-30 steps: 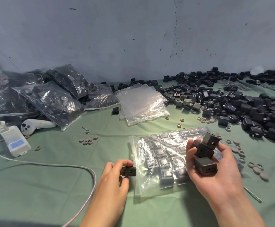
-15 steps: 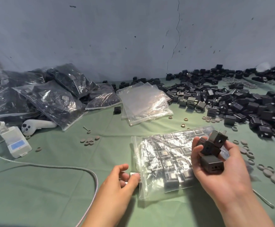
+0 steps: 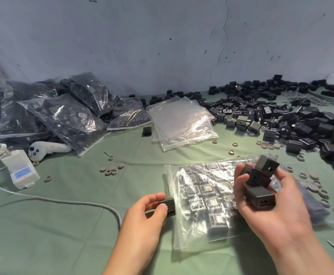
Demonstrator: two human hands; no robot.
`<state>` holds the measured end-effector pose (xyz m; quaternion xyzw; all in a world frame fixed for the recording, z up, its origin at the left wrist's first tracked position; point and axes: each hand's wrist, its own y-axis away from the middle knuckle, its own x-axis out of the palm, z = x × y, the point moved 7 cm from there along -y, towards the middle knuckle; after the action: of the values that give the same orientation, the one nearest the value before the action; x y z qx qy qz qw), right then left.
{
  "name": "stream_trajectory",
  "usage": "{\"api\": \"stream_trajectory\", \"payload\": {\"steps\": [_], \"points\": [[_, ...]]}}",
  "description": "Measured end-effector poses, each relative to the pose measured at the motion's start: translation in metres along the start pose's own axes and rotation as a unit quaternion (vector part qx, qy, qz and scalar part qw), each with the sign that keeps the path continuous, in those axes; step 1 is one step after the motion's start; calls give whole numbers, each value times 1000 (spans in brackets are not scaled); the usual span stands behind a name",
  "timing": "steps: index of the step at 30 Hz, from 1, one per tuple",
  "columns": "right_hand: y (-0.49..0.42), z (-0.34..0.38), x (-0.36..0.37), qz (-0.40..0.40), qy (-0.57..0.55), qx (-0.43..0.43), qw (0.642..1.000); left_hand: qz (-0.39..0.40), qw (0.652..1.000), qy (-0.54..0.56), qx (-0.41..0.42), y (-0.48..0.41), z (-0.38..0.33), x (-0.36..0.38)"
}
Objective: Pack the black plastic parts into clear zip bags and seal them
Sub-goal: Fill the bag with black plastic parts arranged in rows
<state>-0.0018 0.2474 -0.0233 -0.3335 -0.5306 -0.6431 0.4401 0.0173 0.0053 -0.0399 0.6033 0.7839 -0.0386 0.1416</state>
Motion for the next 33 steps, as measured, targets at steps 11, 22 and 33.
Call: {"api": "stream_trajectory", "payload": {"steps": [11,22,33], "points": [[-3,4,4,3,-1,0,1000,148,988,-48,3,12,-4,24],[-4,6,7,11,-12,4,1000,36,983,-167,61,18,-10,15],[-1,8,3,2,-11,1,1000,79,992,-98,-4,23,-14,25]]}}
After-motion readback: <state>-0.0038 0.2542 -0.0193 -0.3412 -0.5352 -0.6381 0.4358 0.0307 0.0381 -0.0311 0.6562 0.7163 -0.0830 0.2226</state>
